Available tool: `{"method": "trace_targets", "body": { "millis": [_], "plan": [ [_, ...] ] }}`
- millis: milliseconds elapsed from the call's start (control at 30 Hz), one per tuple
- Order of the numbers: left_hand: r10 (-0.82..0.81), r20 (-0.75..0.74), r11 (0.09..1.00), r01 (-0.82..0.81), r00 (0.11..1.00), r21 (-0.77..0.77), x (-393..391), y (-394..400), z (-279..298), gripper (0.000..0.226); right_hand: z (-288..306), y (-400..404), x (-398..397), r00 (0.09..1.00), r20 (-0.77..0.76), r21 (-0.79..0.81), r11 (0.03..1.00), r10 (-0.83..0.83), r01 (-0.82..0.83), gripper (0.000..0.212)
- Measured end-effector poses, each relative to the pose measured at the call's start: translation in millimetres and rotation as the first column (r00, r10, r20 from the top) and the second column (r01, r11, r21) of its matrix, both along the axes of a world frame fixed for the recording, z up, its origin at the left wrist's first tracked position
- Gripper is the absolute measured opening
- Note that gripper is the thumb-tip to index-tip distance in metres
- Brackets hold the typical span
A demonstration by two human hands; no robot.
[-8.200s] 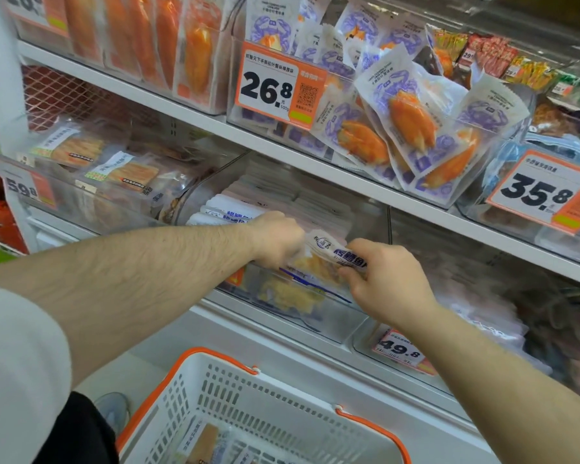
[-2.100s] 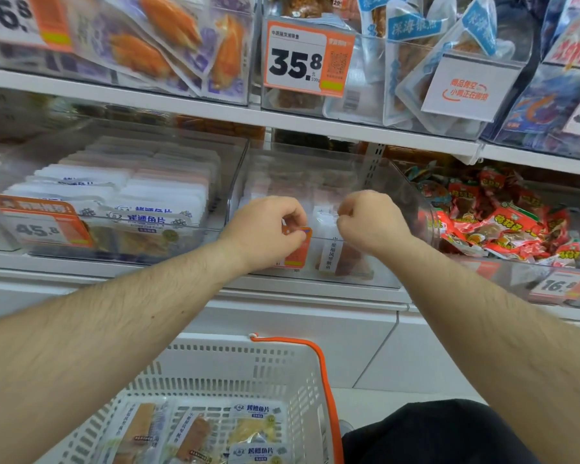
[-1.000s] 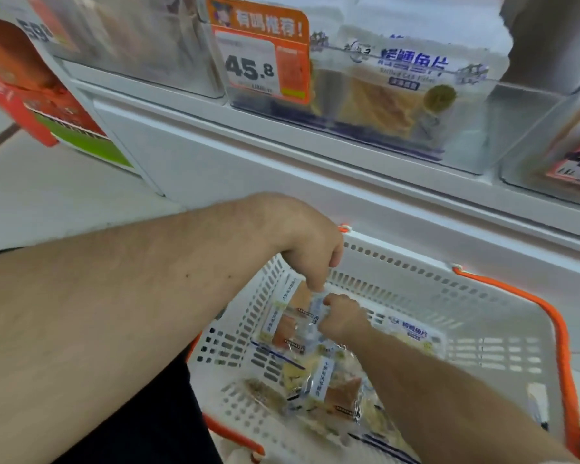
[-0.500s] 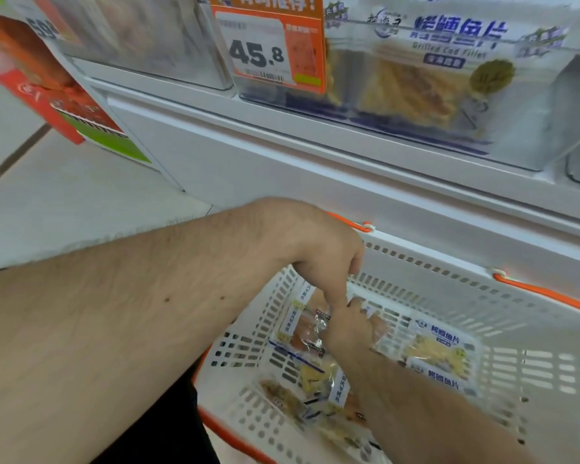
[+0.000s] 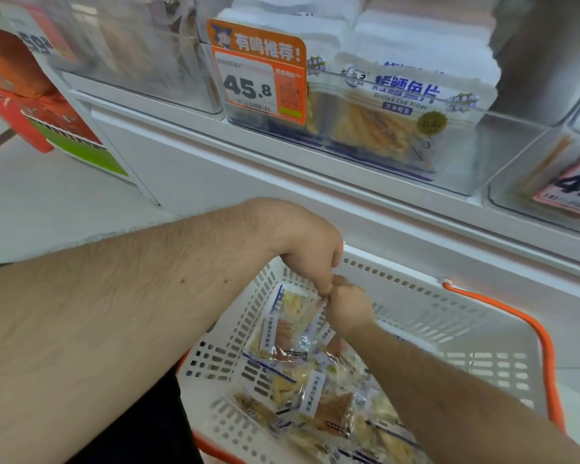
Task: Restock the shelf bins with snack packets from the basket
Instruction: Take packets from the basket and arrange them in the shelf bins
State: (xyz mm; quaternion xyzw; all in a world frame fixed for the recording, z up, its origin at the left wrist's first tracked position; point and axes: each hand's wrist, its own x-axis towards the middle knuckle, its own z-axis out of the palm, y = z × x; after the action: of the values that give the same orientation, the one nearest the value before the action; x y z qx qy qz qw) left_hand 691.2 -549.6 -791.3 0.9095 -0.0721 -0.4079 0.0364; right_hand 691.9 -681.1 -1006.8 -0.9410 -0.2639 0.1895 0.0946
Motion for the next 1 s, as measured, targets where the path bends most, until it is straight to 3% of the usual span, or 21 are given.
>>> {"method": "trace_targets", "body": {
  "millis": [133,233,333,400,500,567,633,733,833,933,1000],
  "plan": [
    [0.011,0.036,0.998,-0.008,0.999,-0.069,-3.2,0.3,7.4,0.048,63.7,-27.5,17.5,0.995,-0.064,0.181,0.981,0.076,-0.064,0.034],
    [0.070,0.078,0.994,-0.063,0.995,-0.089,-11.5,0.3,3.4,0.075,126.5,-48.2,23.3,0.992,-0.092,0.288,0.956,0.091,-0.061,0.038],
    [0.186,0.104,0.951,-0.152,0.977,-0.268,-20.5,-7.8,-1.8,0.098,182.6,-67.6,28.7,0.958,-0.282,0.389,0.919,0.049,0.068,0.040],
    [0.337,0.051,0.825,-0.269,0.940,-0.496,-26.1,-17.4,-3.8,0.096,212.8,-78.2,27.2,0.924,-0.378,0.484,0.863,0.059,0.143,0.052],
    [0.480,-0.154,0.515,-0.420,0.863,-0.747,-34.9,-35.1,2.1,0.067,249.4,-93.2,17.3,0.884,-0.456,0.583,0.784,0.100,0.211,0.058],
    [0.470,-0.357,0.299,-0.526,0.807,-0.796,-40.9,-46.5,9.6,0.045,268.7,-103.5,9.5,0.872,-0.474,0.629,0.740,0.123,0.237,0.053],
    [0.431,-0.482,0.158,-0.590,0.762,-0.791,-46.6,-55.9,15.3,0.027,282.4,-114.0,4.3,0.873,-0.473,0.647,0.719,0.118,0.253,0.047],
    [0.457,-0.529,0.029,-0.606,0.715,-0.795,-52.4,-70.8,20.3,0.015,295.9,-130.4,3.6,0.875,-0.473,0.640,0.723,0.104,0.260,0.045],
    [0.540,-0.508,-0.088,-0.555,0.672,-0.827,-52.4,-86.6,19.7,0.016,302.3,-148.7,10.5,0.895,-0.443,0.597,0.727,-0.052,0.338,0.050],
    [0.614,-0.487,-0.170,-0.498,0.621,-0.850,-51.7,-105.9,21.5,0.017,313.8,-165.9,15.6,0.825,-0.505,0.618,0.560,-0.255,0.552,0.041],
    [0.629,-0.487,-0.214,-0.467,0.606,-0.858,-49.7,-119.4,24.5,0.020,323.8,-178.2,15.8,0.788,-0.522,0.612,0.501,-0.327,0.612,0.026]
  ]
}}
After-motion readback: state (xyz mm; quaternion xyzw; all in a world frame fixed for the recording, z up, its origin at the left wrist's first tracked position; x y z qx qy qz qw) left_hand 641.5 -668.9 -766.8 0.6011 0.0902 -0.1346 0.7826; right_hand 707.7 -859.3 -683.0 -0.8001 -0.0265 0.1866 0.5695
